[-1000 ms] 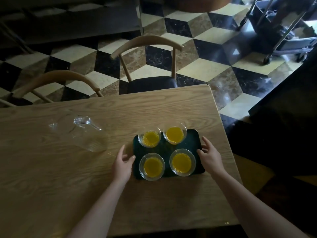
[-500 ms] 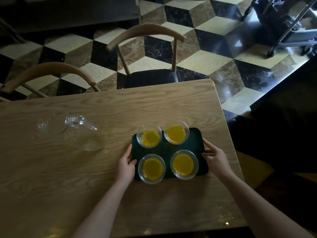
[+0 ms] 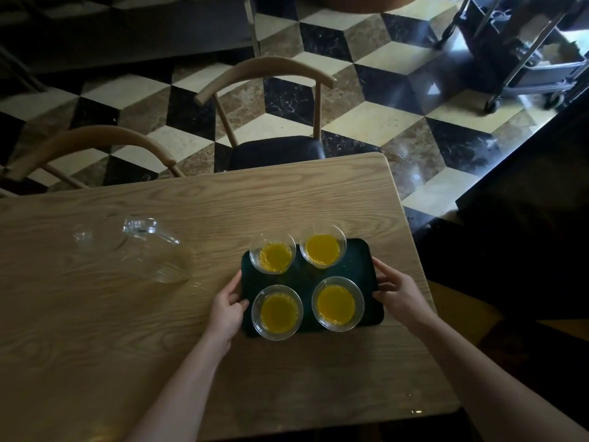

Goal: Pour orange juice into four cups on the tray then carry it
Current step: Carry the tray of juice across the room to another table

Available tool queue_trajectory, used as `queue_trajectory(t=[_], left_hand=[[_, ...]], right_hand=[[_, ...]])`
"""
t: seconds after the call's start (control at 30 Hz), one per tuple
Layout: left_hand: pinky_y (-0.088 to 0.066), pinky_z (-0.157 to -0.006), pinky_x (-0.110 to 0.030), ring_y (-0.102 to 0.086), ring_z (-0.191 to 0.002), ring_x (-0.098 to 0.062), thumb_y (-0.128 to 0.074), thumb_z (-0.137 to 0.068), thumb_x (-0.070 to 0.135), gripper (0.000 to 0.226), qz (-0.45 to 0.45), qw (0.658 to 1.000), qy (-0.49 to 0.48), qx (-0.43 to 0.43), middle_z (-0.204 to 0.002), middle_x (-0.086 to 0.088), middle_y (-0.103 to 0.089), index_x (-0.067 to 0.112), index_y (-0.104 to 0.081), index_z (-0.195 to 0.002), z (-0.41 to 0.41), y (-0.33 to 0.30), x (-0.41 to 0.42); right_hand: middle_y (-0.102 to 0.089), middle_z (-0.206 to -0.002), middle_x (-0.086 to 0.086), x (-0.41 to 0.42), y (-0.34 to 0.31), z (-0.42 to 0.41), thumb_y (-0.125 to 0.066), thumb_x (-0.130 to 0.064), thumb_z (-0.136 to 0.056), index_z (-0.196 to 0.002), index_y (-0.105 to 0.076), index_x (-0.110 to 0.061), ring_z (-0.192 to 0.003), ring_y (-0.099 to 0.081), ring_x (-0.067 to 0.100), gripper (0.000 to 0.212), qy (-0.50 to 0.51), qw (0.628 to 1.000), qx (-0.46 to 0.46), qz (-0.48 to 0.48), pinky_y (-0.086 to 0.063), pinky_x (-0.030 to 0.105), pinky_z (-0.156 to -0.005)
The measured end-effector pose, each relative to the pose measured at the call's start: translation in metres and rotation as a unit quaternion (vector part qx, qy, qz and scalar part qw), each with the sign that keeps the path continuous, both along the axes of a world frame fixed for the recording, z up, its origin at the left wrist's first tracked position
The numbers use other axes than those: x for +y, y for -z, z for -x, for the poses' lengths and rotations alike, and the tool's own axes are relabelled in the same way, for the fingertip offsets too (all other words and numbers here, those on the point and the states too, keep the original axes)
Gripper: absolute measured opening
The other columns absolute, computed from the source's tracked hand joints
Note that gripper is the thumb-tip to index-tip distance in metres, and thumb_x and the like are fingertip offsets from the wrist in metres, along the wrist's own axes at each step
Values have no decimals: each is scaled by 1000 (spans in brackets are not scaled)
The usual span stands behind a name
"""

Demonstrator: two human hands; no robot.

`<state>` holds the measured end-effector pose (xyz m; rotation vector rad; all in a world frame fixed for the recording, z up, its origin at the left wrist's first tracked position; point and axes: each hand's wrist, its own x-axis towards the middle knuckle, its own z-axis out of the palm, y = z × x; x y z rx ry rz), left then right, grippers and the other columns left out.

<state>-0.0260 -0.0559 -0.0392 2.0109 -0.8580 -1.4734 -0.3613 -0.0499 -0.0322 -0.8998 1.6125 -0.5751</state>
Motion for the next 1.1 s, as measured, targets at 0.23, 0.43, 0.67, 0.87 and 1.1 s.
queue_trajectory(t=[0.23,0.43,0.67,0.87,1.1], left_hand=[[-43,-107,-45,-43,-140,-26,-53,-95,-10,73,32,999,41,-5,-154,-12,-45,31,-36,-153,-2,-54,-9],[-55,-95,-50,-67,-103,-23,-54,-94,-9,75,55,996,68,17,-137,-17,-60,30,-32,-155,-2,-109,-18],[-58,-89,-52,-68,-110,-31,-59,-91,-4,75,87,991,84,61,-138,-20,-58,36,-38,-151,-10,-180,-32],[-60,-83,-45,-74,-99,-28,-58,-90,-11,68,141,979,101,108,-114,-16,-74,23,-44,-148,-8,-255,-39],[-60,-75,-38,-72,-100,-32,-50,-92,-15,50,211,962,114,130,-103,-20,-75,25,-62,-120,-1,-339,-33]], right_hand=[[-68,-108,12,-10,-52,7,-55,16,-86,-150,-41,-26,-101,-66,22,78,7,1000,6,14,-59,35,-82],[-69,-106,15,-19,-110,16,-56,18,-85,-151,-41,-23,-99,-67,25,79,-8,999,18,31,-59,43,-86],[-70,-104,16,-27,-191,27,-54,21,-84,-148,-44,-16,-92,-70,24,75,-3,997,-40,66,-58,28,-67],[-72,-91,17,-31,-270,34,-43,29,-83,-130,-58,-15,-79,-71,24,65,5,988,-92,125,-61,29,-65],[-74,-90,19,-32,-347,42,-47,24,-85,-120,-65,-15,-87,-68,32,55,0,982,-80,173,-56,39,-86]])
